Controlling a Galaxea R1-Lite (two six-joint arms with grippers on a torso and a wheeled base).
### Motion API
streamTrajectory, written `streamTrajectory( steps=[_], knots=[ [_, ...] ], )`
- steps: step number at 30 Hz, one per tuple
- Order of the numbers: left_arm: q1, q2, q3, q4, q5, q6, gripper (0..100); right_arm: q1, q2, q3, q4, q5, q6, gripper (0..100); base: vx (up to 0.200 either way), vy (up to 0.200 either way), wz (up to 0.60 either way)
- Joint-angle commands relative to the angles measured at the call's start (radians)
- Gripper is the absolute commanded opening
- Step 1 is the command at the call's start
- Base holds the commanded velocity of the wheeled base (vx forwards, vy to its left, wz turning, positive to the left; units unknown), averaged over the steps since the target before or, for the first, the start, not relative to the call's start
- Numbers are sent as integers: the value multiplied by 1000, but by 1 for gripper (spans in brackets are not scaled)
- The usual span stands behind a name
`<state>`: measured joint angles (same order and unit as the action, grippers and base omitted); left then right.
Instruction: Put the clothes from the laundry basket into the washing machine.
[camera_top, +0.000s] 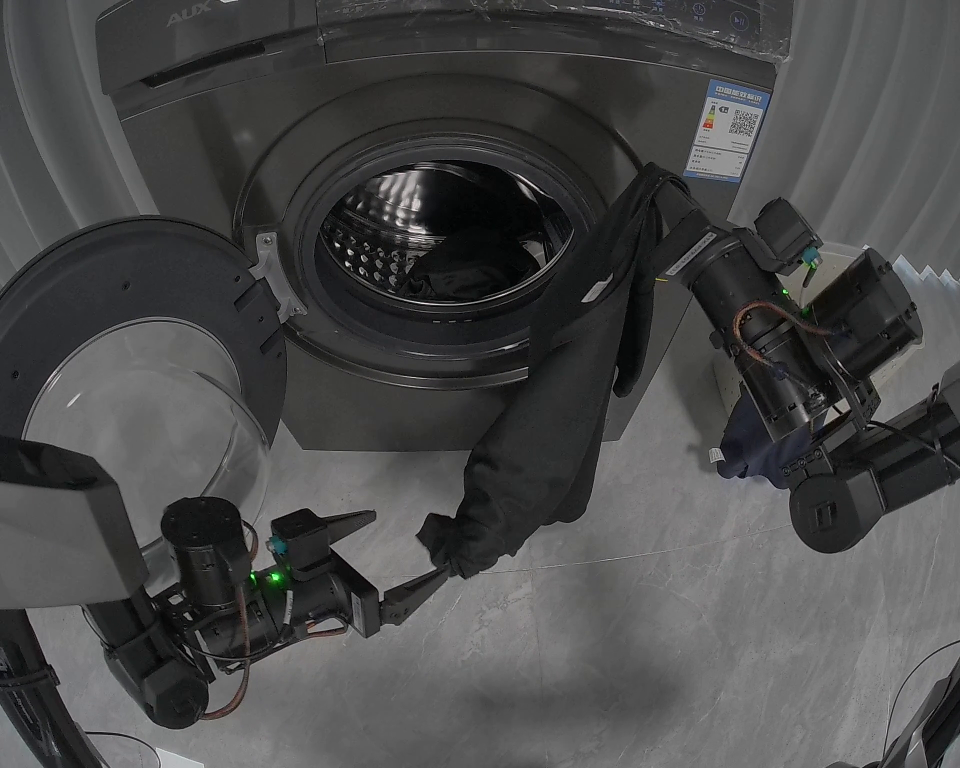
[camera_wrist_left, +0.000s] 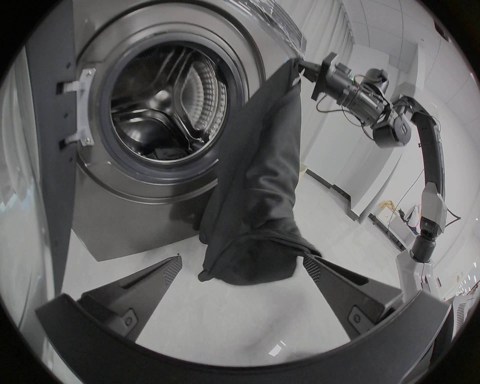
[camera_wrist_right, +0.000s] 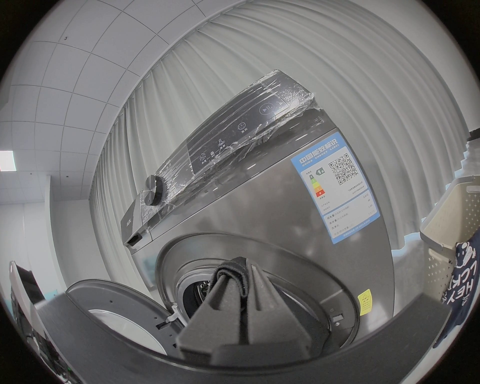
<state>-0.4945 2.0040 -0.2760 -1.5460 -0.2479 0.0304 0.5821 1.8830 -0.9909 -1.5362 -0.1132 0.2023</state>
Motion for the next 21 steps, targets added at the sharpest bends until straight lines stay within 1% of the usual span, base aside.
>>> streamTrajectory(
  steps=[1, 2, 4, 8, 14, 17, 21],
  knots=[
    [40, -74, 40, 0, -4, 6, 100, -27, 7, -14, 1, 0, 0, 0, 0, 0, 0],
    [43, -74, 47, 0, -4, 6, 100, -27, 7, -14, 1, 0, 2, 0, 0, 0, 0],
    [56, -71, 83, 0, -19, 9, 100, -28, 10, -14, -1, 0, 2, 0, 0, 0, 0],
    [79, -73, 83, 0, -28, 9, 100, -25, 10, -14, -1, 0, 3, 0, 0, 0, 0],
    [59, -37, -20, 0, -27, 2, 100, 2, 24, -6, -4, 3, 2, 0, 0, 0, 0],
    [28, 4, -103, 0, -25, -7, 100, 27, 28, 6, -4, 9, 2, 0, 0, 0, 0],
    [14, 67, -210, 0, -22, -14, 100, 54, 22, 41, -5, 17, 0, 0, 0, 0, 0]
  ],
)
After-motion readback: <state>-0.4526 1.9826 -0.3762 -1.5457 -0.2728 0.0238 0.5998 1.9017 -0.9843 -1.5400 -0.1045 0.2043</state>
